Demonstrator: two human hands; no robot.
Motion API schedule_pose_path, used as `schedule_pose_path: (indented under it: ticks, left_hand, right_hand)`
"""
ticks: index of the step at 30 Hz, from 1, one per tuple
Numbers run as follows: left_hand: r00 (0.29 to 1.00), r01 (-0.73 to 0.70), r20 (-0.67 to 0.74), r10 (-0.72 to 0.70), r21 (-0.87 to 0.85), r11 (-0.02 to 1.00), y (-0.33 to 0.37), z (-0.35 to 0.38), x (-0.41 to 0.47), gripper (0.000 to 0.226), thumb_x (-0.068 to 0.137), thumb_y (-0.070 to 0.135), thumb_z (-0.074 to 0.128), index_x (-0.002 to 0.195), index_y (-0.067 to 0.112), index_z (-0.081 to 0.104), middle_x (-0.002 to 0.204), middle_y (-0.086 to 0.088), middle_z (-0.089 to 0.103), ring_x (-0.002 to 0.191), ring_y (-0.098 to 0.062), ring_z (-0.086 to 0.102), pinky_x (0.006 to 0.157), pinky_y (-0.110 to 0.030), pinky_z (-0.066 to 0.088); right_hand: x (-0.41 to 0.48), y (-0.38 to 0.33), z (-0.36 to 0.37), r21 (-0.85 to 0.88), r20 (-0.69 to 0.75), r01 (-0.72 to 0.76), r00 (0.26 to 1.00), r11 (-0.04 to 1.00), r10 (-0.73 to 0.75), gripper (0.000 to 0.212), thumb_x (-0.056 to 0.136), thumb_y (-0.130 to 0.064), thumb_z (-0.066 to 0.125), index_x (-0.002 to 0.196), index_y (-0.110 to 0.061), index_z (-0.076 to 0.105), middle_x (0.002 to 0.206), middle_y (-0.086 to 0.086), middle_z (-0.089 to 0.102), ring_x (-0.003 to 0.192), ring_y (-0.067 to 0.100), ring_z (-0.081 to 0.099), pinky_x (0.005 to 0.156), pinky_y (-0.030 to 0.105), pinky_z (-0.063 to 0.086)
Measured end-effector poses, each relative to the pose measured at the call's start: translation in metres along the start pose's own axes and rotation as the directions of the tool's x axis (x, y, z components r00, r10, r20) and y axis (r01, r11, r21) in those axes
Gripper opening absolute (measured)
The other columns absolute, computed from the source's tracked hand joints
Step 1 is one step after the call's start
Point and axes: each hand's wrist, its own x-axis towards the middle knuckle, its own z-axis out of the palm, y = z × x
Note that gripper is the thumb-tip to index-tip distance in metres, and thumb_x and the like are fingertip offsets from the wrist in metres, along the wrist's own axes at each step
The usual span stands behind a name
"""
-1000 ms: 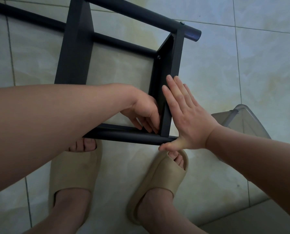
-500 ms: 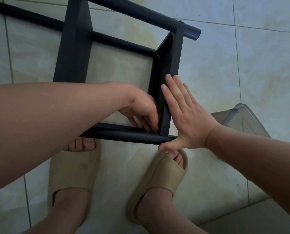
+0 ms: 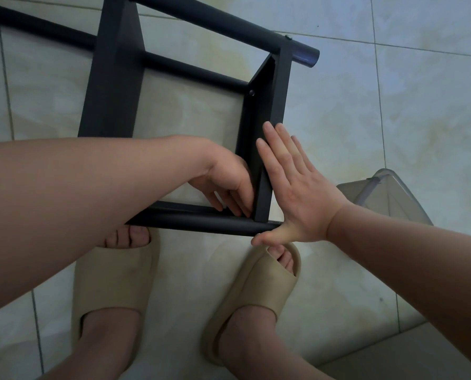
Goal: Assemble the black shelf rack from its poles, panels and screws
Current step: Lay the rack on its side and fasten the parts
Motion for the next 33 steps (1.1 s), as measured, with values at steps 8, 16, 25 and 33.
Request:
schedule_pose_path:
  ticks: [8,16,25,33]
  left_hand:
    - [0.999,0.018,0.034,-0.018,-0.01,1.0,-0.0041,-0.0002,-0.0002,0.017,0.09,0.024,0.066,0.104,0.023,0.075,0.103,0.006,0.077,0.106,-0.014,0.07,0.099,-0.039,0.048]
    - [1.0,-0.011,-0.008,0.01,-0.03,1.0,-0.0028,-0.0008,0.0007,0.014,0.089,0.012,0.07,0.101,0.018,0.074,0.092,0.003,0.077,0.095,-0.014,0.07,0.097,-0.036,0.05]
    - [1.0,-0.006,-0.011,0.006,-0.002,1.0,-0.0021,-0.0011,-0.0019,0.016,0.087,0.024,0.07,0.102,0.022,0.076,0.1,0.005,0.077,0.105,-0.016,0.069,0.098,-0.037,0.049]
    - [0.998,-0.033,-0.045,0.032,-0.019,0.999,-0.0011,0.0005,0.0,0.014,0.088,0.01,0.07,0.099,0.017,0.074,0.089,0.003,0.077,0.089,-0.012,0.069,0.089,-0.03,0.051]
  right_hand:
    - [-0.0004,-0.0006,-0.0008,-0.005,0.008,-0.005,1.0,1.0,0.005,0.14,0.069,-0.095,0.045,0.158,0.005,0.005,0.166,0.025,-0.004,0.155,0.041,-0.006,0.126,0.057,0.009]
    - [-0.0003,-0.0002,-0.0006,-0.003,0.007,-0.003,1.0,1.0,0.003,0.141,0.069,-0.095,0.045,0.158,0.005,0.004,0.166,0.024,-0.005,0.155,0.041,-0.006,0.126,0.057,0.009]
    - [-0.0002,0.0001,0.0004,-0.006,-0.002,0.002,1.0,1.0,-0.002,0.14,0.069,-0.096,0.043,0.158,0.005,0.005,0.166,0.024,-0.005,0.155,0.042,-0.005,0.125,0.059,0.012]
    - [-0.0001,0.0005,0.0012,0.001,-0.006,0.005,1.0,1.0,-0.005,0.14,0.07,-0.096,0.043,0.158,0.005,0.005,0.166,0.025,-0.004,0.155,0.043,-0.005,0.124,0.06,0.013]
